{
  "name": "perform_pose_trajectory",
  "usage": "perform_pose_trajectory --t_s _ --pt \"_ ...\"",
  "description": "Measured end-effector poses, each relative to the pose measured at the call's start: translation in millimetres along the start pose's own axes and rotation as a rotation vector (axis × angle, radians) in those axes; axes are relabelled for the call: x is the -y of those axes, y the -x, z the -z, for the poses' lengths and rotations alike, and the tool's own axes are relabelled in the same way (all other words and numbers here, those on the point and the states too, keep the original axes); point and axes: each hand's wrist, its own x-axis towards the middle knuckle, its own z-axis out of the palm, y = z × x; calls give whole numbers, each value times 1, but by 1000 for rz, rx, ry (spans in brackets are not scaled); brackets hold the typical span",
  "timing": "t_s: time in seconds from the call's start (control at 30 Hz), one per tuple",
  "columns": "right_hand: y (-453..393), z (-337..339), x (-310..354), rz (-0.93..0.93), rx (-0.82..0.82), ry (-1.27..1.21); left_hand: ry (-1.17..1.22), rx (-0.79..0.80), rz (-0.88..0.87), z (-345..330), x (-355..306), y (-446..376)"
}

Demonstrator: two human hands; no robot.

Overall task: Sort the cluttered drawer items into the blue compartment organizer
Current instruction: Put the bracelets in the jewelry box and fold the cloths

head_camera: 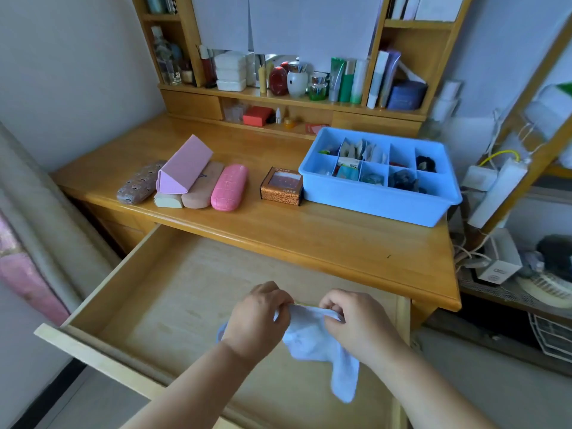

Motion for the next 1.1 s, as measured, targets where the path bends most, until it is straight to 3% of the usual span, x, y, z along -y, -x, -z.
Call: perform_pose_trajectory --t_s 0.23,0.5,0.63,0.8,0.97,1.1 --pt "1 13 -19 -141 -56 -179 351 42 176 9 5 5" --pt "1 29 -37 -234 -3 -509 442 300 224 32 22 4" --pt "3 26 -42 -294 -1 -525 389 303 270 36 34 7" --pt "4 22 -21 -139 51 -461 212 318 201 28 27 10" --pt "3 19 -1 3 91 -207 422 346 39 13 -19 2" --pt "1 22 -2 -2 50 -294 471 292 8 7 -43 -3"
